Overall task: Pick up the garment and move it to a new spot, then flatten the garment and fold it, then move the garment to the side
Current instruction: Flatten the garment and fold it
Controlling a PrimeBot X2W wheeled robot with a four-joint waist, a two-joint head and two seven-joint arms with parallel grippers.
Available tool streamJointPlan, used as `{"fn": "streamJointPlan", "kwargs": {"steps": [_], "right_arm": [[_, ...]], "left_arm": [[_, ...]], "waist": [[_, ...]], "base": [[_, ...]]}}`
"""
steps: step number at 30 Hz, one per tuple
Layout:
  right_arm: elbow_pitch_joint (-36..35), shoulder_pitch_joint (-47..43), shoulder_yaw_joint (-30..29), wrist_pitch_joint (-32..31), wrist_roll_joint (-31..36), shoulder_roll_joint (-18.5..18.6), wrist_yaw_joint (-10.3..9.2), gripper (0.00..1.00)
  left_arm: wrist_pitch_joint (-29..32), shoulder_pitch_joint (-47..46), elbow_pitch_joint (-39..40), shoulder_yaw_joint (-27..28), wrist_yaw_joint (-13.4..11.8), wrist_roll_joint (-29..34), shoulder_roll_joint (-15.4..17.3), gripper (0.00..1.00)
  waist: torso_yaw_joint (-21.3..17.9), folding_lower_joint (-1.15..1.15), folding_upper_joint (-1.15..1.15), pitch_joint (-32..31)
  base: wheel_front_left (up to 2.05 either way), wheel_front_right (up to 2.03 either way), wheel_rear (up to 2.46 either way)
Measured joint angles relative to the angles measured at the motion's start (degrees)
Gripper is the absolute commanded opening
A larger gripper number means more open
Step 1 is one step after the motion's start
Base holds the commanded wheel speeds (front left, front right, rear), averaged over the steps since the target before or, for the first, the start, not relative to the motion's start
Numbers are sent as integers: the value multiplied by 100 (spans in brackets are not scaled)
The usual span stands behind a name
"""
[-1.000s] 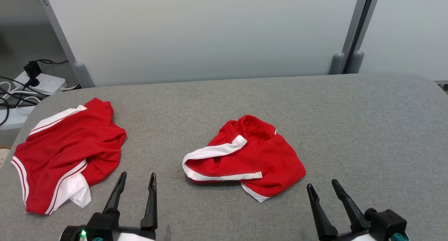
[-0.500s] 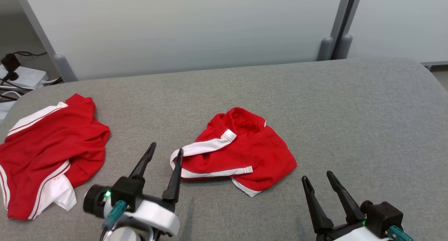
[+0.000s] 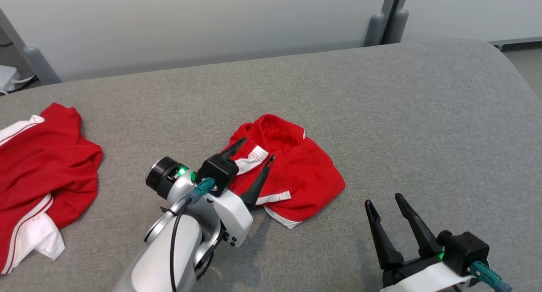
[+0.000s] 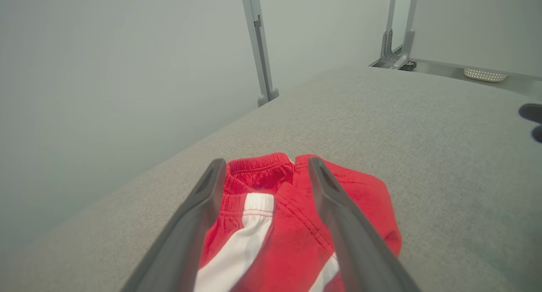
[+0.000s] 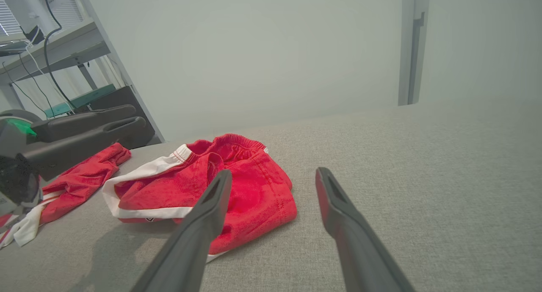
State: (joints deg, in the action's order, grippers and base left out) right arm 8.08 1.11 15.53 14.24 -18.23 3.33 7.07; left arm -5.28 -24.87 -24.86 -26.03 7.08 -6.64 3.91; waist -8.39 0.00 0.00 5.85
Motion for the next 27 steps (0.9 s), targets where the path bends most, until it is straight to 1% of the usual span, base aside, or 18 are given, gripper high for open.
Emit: {"fn": "streamJointPlan", "kwargs": {"steps": [4, 10, 14, 19, 27], "right_arm": [[-13, 105, 7, -1, -47, 1, 0, 100], [-13, 164, 30, -1, -90, -1, 0, 100], [-16, 214, 31, -1, -91, -3, 1, 100], [-15, 217, 68, 0, -109, -5, 1, 100], [-14, 218, 78, 0, -141, -7, 0, 100]], "left_arm": [[347, -364, -269, -136, 1, -103, 103, 100], [867, -753, -599, -316, 40, -113, 101, 100], [1065, -869, -722, -409, 35, -93, 105, 100], [1183, -973, -822, -474, -40, -32, 126, 100], [1341, -972, -827, -552, -119, -32, 224, 100]], "waist": [[-118, 0, 0, 151], [-271, 0, 0, 340], [-324, 0, 0, 402], [-385, 0, 0, 457], [-350, 0, 0, 440]], "base": [[0, 0, 0], [0, 0, 0], [0, 0, 0], [0, 0, 0], [0, 0, 0]]}}
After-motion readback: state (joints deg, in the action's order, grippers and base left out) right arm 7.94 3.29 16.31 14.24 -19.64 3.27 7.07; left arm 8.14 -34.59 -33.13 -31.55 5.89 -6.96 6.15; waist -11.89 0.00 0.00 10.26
